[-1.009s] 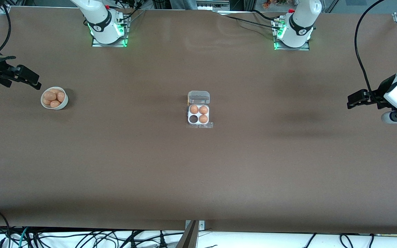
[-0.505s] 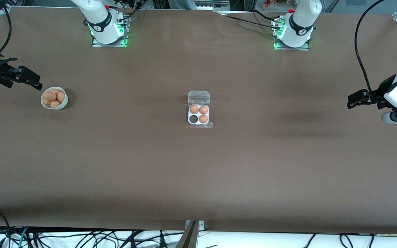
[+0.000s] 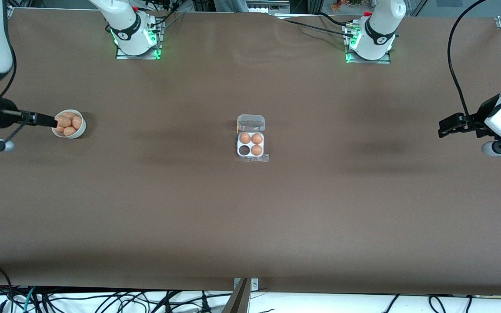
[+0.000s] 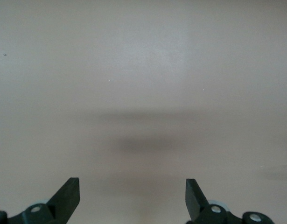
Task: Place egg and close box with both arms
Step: 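Move the right gripper over the white bowl of brown eggs, then lower the right gripper and grasp one brown egg from the bowl, then lift the egg and carry it to the clear plastic egg box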
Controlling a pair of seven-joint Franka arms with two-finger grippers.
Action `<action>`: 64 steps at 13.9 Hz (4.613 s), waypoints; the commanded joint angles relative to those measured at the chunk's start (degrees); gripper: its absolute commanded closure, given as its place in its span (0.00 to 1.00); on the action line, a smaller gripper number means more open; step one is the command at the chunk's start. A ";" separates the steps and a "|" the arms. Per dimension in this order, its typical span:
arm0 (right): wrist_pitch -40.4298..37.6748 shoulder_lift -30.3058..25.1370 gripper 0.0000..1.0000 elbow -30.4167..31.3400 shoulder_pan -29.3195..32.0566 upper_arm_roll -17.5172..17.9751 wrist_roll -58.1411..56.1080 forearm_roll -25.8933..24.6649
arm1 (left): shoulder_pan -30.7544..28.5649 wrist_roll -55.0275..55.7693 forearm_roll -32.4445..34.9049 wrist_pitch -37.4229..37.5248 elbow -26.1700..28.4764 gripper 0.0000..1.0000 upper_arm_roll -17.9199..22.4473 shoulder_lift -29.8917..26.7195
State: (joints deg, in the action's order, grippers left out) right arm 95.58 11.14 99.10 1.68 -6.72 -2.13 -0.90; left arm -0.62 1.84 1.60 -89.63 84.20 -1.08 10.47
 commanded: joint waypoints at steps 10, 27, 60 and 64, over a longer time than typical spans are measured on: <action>37.84 -3.93 0.00 32.90 0.08 -12.44 -24.94 0.02 | -0.34 -1.32 1.04 0.25 0.17 0.00 -0.24 -0.01; 38.19 2.31 0.40 33.00 0.96 -13.67 -29.68 0.64 | -0.43 -1.23 0.95 0.25 0.17 0.00 -0.33 0.25; 0.84 25.58 0.66 -17.87 -41.30 -12.88 26.99 19.86 | -0.26 -1.14 0.42 0.25 0.17 0.00 -0.33 0.43; 1.80 32.71 0.66 -27.19 -44.66 -10.96 34.72 24.36 | -0.26 -1.14 0.42 0.25 0.17 0.00 -0.33 0.43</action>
State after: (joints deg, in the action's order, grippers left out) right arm 99.02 39.68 78.75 -42.98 -18.54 29.26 21.49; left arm -0.72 1.81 1.60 -89.63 84.22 -1.18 11.20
